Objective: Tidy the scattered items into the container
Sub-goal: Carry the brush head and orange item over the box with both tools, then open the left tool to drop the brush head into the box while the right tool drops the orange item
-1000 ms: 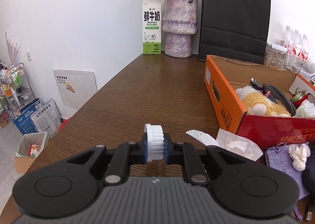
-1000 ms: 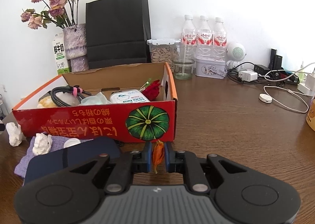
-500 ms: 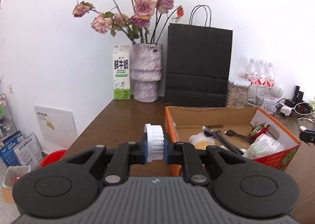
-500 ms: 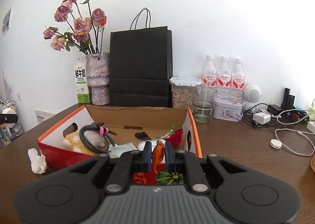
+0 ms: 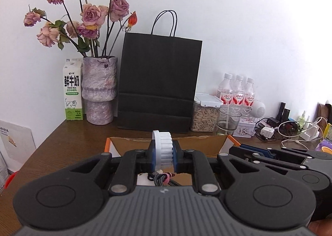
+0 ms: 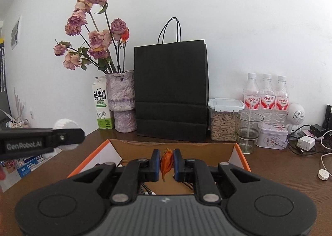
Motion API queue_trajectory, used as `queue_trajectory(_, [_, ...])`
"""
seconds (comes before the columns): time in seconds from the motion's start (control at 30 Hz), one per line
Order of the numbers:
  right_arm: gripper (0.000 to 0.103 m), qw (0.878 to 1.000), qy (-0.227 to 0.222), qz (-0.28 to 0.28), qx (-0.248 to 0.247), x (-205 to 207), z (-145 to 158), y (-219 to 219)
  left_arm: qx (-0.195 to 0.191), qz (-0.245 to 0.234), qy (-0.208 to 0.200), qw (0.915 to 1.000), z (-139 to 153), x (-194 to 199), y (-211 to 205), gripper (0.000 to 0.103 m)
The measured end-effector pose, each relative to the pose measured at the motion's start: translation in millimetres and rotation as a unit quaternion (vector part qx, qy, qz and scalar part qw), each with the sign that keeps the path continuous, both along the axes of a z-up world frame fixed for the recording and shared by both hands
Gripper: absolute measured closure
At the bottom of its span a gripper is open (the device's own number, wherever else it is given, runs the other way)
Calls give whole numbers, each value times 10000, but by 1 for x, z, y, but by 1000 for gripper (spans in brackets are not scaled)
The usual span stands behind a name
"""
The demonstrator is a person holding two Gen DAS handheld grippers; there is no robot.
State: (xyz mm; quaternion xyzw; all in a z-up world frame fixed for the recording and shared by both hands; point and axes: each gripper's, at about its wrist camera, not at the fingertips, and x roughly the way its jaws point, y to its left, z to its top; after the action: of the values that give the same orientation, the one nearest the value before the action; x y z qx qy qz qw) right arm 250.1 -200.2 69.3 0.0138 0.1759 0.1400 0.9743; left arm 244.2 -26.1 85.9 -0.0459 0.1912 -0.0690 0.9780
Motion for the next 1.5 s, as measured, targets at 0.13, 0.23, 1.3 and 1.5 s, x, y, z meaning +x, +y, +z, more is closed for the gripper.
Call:
queue_trajectory(0.13, [91, 9999, 83, 26, 102, 22, -7, 4, -98, 41, 200, 9997, -14, 26, -4, 88])
queue_trajectory(0.23, [91, 9997, 233, 65, -3, 38, -20, 5, -27, 41, 330, 9994, -24, 44, -6, 88])
queue_trajectory(1.3, [0, 9972, 452, -588, 31, 55, -26, -31, 198, 699, 111, 9973, -30, 45, -2, 0])
queue_trajectory(1.5, [0, 9972, 473, -573, 1, 54, -27, -30, 217, 702, 83, 9973, -30, 43, -3, 0])
